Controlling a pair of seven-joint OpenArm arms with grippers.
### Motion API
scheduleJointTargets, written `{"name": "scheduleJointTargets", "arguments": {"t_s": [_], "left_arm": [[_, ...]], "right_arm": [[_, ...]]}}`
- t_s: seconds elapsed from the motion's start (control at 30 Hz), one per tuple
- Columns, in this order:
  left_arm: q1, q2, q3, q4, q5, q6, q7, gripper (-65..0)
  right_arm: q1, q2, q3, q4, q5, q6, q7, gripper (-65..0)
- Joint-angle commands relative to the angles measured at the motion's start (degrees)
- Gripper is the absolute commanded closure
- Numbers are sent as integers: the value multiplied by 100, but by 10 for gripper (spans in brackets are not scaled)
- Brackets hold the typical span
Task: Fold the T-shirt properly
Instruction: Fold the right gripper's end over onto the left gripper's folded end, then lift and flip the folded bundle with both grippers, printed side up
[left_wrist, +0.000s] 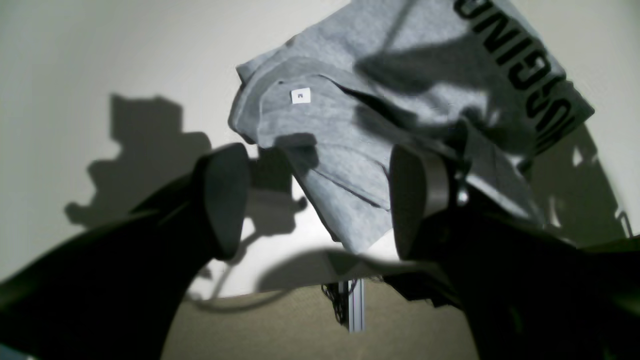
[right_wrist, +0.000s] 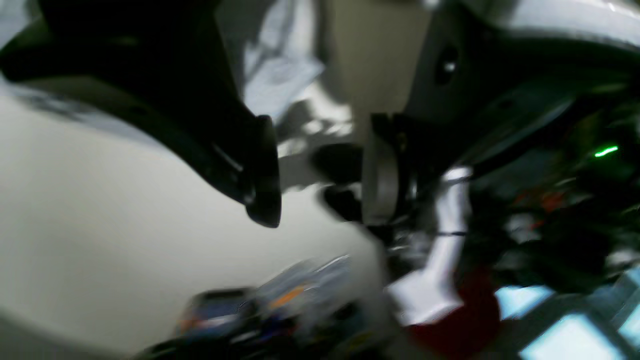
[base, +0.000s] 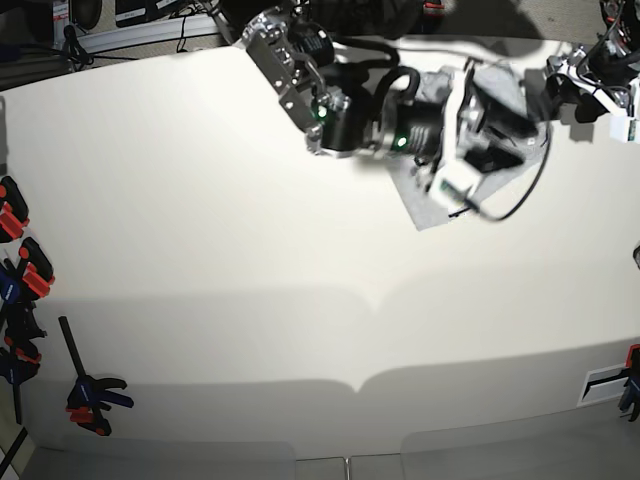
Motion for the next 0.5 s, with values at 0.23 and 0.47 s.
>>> {"name": "scheduleJointTargets", "arguments": {"t_s": [0.23, 0.47], "left_arm": [[20, -79, -31, 98, -2767, -996, -157, -408], [33, 55, 811, 116, -2989, -996, 219, -408]], "right_arm": [[404, -73, 1497, 92, -2131, -334, -380, -256], [728, -73, 2391, 22, -1858, -319, -428, -254]]}}
